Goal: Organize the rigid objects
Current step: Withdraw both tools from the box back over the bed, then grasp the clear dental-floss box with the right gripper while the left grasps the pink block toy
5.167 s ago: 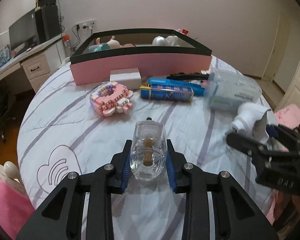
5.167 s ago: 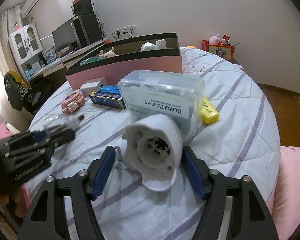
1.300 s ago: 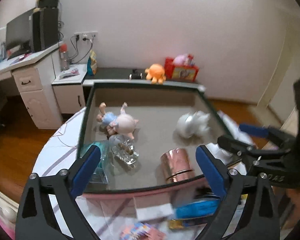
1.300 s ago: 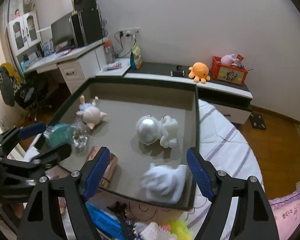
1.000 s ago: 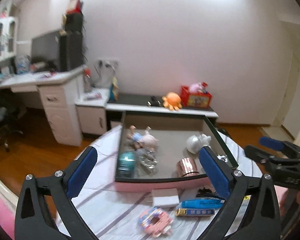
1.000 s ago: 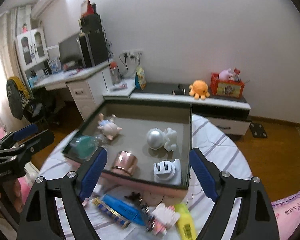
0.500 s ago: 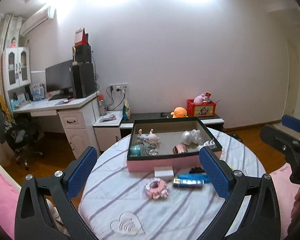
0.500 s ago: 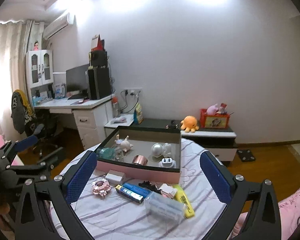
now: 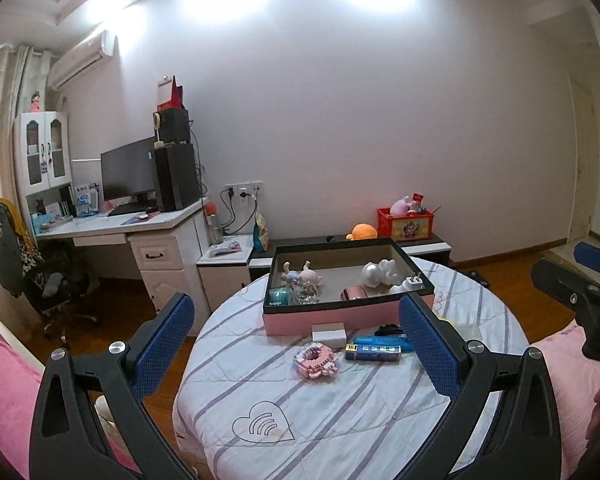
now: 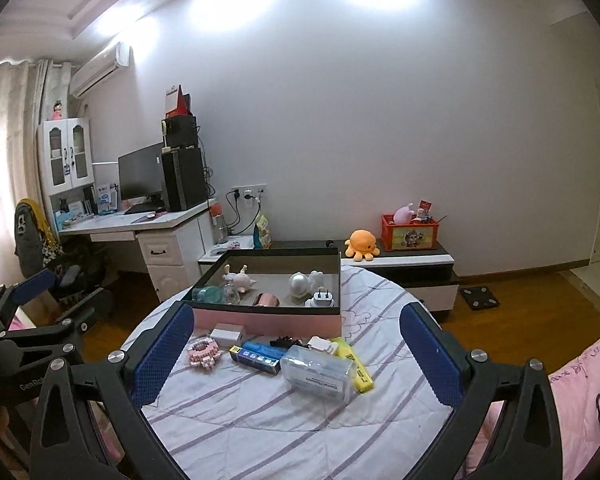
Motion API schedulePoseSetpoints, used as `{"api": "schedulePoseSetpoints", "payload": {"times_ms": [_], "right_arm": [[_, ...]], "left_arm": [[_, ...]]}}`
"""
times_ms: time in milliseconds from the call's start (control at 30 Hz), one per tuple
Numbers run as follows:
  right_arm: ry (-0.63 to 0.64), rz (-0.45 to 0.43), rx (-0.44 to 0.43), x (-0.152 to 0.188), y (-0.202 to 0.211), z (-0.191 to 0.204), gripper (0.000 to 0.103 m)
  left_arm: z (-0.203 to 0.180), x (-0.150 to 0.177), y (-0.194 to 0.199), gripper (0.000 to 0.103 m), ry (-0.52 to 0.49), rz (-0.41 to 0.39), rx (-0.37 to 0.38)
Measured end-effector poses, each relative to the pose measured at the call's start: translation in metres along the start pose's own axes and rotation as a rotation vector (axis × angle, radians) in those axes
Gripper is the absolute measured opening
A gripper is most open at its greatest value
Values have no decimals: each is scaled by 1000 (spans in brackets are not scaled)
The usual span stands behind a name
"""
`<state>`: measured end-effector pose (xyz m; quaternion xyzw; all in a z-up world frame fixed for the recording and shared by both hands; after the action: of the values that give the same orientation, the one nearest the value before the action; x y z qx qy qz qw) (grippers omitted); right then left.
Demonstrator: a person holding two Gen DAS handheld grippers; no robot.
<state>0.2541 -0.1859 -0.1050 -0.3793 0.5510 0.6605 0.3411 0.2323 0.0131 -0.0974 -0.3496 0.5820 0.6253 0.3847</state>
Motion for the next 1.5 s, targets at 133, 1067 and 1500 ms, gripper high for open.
{"api": "schedulePoseSetpoints", "payload": {"times_ms": [133,1067,1500], "right_arm": [[-4,2,11,5,4,-3,103],[125,357,25,88,-154,-44,103],[100,449,-145,102,-138,-3,52]], "left_arm": [[2,5,-7,103,-3,24,3],[20,84,-110,103,-2,325,7],[20,100,-125,103,-20,388,7]]}}
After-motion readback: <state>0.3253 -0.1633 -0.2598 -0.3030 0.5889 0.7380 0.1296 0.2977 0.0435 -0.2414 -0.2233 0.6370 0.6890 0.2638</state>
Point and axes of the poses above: each gripper's, at about its wrist camera, not at the fingertips, and y roughly against the way its jaws point, z to its left, x to its underside, the point moved 10 cm from there along -y, roughly the way its jaws point, and after that the axes turned 10 degrees about z, right-handed, at the moved point
